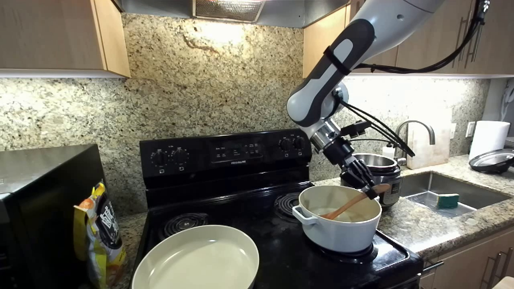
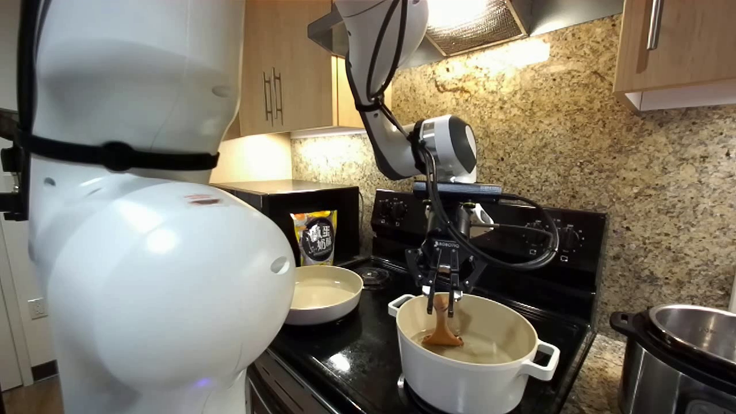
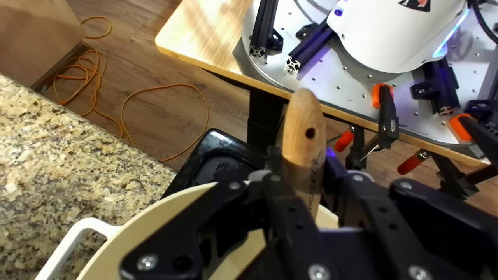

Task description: Use the wooden spoon to stir the pot.

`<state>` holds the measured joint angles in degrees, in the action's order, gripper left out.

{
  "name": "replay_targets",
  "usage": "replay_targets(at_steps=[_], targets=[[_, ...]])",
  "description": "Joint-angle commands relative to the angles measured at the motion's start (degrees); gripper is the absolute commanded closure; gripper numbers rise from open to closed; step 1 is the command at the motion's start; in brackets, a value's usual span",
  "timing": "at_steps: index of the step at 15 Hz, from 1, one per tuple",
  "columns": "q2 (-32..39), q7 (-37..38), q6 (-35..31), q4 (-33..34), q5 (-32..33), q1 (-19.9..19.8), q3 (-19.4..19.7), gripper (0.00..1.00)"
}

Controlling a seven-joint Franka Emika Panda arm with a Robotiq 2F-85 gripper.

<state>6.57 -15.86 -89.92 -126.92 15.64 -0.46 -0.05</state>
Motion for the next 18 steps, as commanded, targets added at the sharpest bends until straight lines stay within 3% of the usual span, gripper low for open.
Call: replay_targets(at_steps=[1,10,18], targets=[[0.5,-1.6,1.2,1.9,2.4,0.7,-0.9,0.92],[0.8,-1.8,0.6,4.1,9.1,0.1,-0.2,0.92],[0.7,-1.6,4.7,6.4,7.4,-1.0,1.4,0.92]])
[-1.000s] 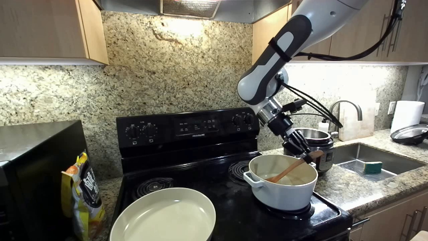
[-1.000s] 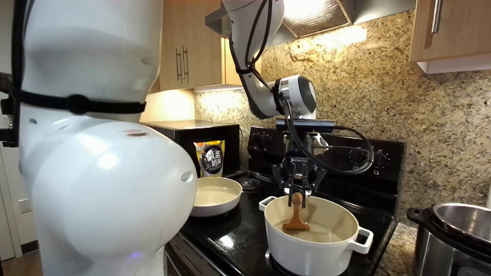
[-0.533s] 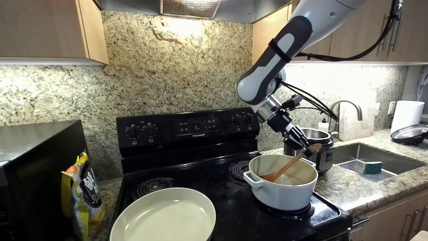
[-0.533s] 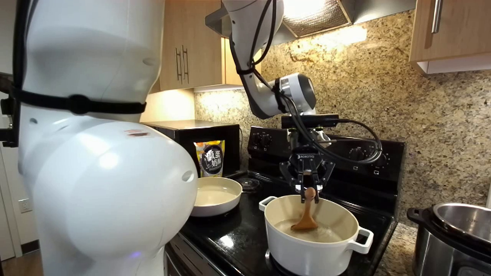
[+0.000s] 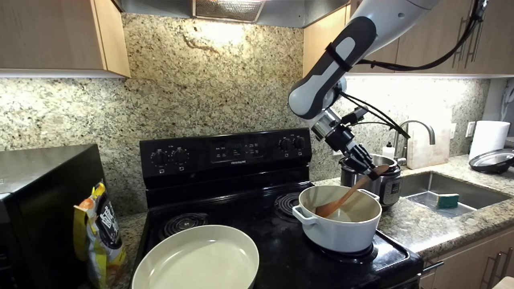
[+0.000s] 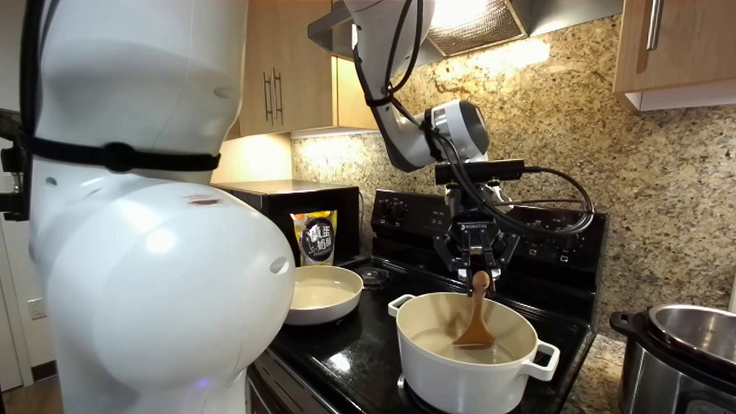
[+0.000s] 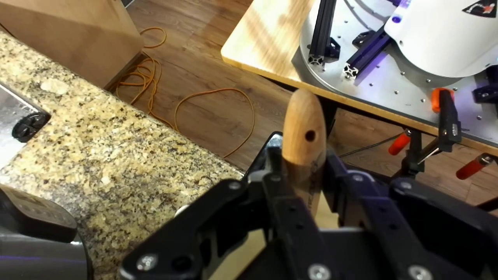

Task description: Use the wooden spoon to stir the pot.

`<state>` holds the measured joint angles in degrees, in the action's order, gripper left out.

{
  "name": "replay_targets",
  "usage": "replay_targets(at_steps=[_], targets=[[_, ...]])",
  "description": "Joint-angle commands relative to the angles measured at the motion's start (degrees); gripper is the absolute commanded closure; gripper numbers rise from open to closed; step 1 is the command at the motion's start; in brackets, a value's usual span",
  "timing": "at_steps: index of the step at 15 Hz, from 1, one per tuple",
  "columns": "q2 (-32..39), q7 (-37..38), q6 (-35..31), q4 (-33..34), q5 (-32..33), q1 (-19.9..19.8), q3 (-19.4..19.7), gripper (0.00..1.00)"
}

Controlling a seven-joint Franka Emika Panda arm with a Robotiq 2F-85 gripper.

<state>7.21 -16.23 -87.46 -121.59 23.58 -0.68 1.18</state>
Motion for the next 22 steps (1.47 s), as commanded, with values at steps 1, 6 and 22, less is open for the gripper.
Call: replay_targets(at_steps=[1,6,22], targets=[[0.3,-1.1,2.4,1.1,-1.2,-0.9,0.3,0.92],[-0.6,0.2,2.3,-0.6,-6.6,-0.9,-0.1,0.92],[1.5,1.4,2.1,0.4,-8.2,-2.0,1.4,0.92]])
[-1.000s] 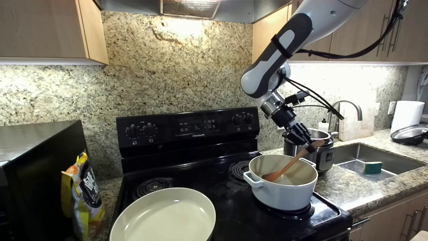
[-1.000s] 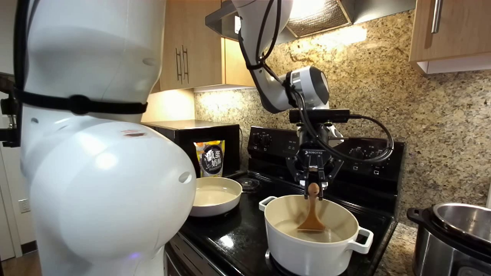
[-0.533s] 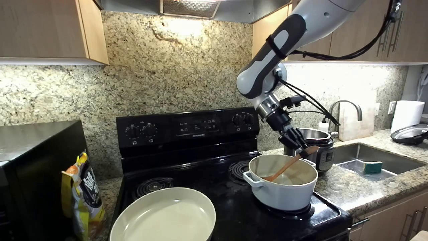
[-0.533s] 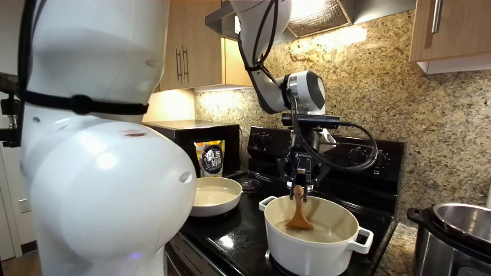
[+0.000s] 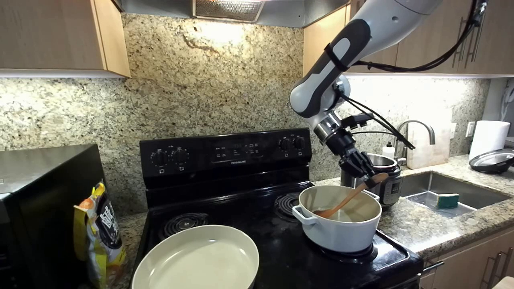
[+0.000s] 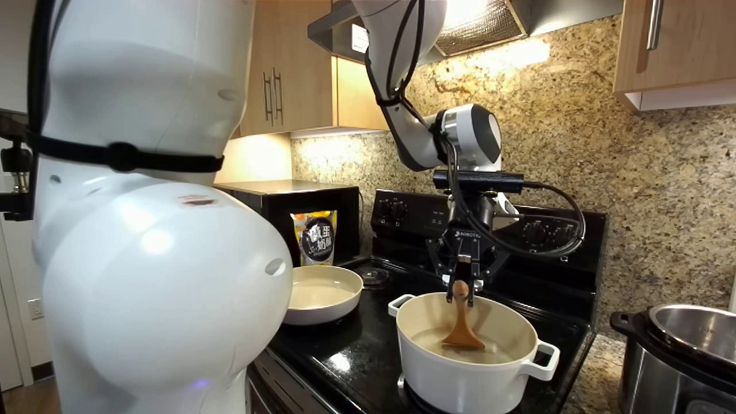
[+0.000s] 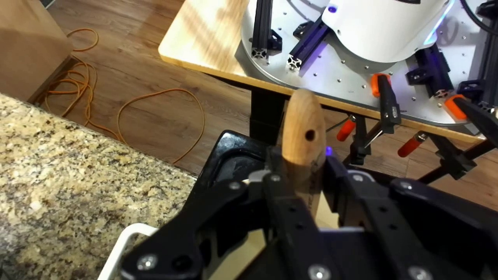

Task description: Use the wooden spoon to stir the pot.

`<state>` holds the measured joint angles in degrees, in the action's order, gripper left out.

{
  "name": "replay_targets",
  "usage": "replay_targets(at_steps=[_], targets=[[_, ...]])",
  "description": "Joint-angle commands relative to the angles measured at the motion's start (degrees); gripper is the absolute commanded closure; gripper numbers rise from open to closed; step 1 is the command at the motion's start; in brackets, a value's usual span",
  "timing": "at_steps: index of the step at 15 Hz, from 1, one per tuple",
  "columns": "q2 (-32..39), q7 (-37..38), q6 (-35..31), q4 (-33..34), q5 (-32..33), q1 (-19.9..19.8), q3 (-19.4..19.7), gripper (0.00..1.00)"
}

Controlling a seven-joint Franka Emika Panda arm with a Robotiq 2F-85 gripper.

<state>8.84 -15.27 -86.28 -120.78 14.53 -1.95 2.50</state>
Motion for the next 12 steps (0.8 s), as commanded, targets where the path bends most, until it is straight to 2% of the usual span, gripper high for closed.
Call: replay_targets(at_steps=[1,12], targets=[[0.0,0.8,1.0,-0.5,0.6,-0.8,0.2,0.92],[1.6,2.6,1.1,0.6,-3.8,-0.2,-1.0,0.92]])
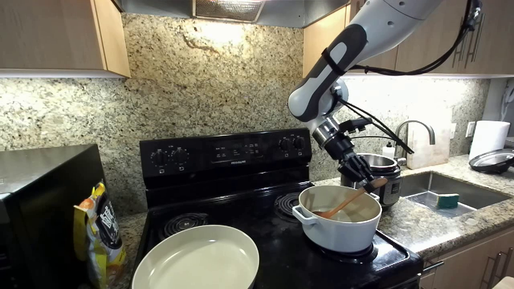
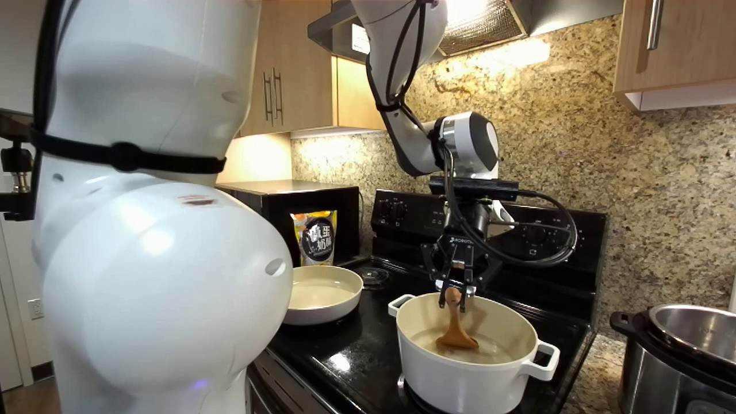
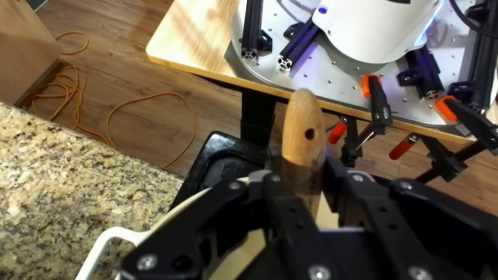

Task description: Use the wooden spoon to stir the pot.

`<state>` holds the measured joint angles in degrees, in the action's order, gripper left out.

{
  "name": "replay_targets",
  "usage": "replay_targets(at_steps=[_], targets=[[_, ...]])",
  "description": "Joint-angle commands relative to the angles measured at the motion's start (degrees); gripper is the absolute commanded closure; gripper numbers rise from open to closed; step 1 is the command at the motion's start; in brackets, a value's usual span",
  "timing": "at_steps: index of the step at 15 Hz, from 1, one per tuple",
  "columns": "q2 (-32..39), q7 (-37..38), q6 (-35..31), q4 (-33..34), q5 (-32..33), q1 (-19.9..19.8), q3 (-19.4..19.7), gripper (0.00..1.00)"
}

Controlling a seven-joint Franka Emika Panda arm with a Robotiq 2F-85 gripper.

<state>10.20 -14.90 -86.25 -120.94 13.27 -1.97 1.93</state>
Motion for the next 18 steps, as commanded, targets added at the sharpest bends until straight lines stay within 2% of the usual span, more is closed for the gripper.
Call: replay_targets(at_steps=[1,9,18], targets=[[0.4,2.9,1.2,1.0,-3.4,-0.3,-0.3,0.92],[-0.7,2.7,0.7,0.2,-1.5,-1.0,0.7,0.92],[-1.1,3.7,-0.6,-2.3,-3.5,-3.0,2.6,0.92]])
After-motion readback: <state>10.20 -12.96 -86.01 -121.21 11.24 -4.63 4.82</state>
